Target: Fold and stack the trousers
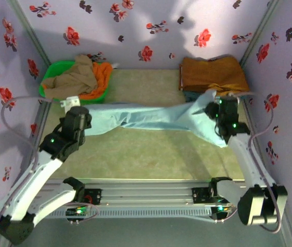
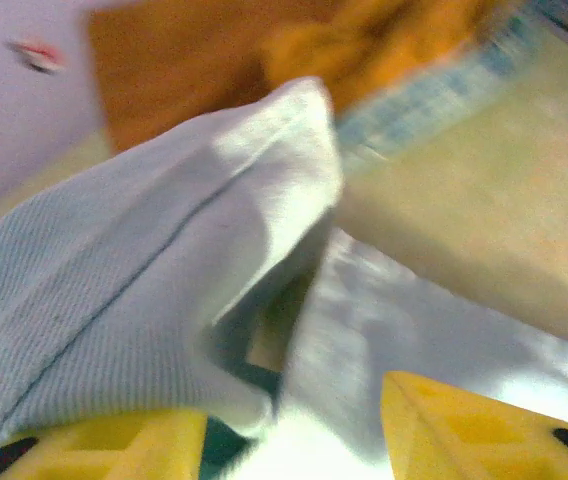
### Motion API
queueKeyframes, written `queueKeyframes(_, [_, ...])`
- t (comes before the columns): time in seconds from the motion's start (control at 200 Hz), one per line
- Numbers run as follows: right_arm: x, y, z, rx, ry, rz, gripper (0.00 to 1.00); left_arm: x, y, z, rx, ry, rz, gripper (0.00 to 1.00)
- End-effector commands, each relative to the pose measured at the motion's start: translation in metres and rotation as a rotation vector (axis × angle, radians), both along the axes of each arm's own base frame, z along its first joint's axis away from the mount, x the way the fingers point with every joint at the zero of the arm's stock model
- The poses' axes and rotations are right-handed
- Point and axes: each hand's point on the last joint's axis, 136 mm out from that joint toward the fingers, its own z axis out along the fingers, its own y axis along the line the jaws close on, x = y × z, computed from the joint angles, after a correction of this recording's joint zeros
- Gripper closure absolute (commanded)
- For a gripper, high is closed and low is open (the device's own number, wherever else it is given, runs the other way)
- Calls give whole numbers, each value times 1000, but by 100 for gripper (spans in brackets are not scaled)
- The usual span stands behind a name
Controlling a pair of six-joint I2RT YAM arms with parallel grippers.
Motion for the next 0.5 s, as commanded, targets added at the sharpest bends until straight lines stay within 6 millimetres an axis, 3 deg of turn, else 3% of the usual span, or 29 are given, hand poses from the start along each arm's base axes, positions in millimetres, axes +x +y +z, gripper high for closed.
queueKeyframes(0.0, [-30,-37,-37,-39,79,-214,45,-25,23,-24,-61,13,94,100])
queueKeyframes(0.08, [-47,-33,-56,-7,99,-208,42,-42,31,-40,-118,39,127,100])
queueKeyframes(0.115, [-53,-32,-59,8,100,-216,34,-50,37,-43,-146,39,157,100])
queueKeyframes(0.255, [-60,-23,-53,76,63,-193,25,-77,65,-48,-210,7,315,100])
queueKeyframes(0.315, [-56,-12,-47,129,38,-148,22,-84,71,-47,-239,4,351,70])
queueKeyframes(0.365, [-53,-2,-42,176,31,-115,22,-90,74,-46,-265,1,366,65])
queueKeyframes(0.4, [-50,4,-38,202,29,-92,22,-94,76,-44,-280,-6,372,54])
queueKeyframes(0.495, [-42,17,-31,255,34,-41,20,-107,83,-34,-320,-38,380,8])
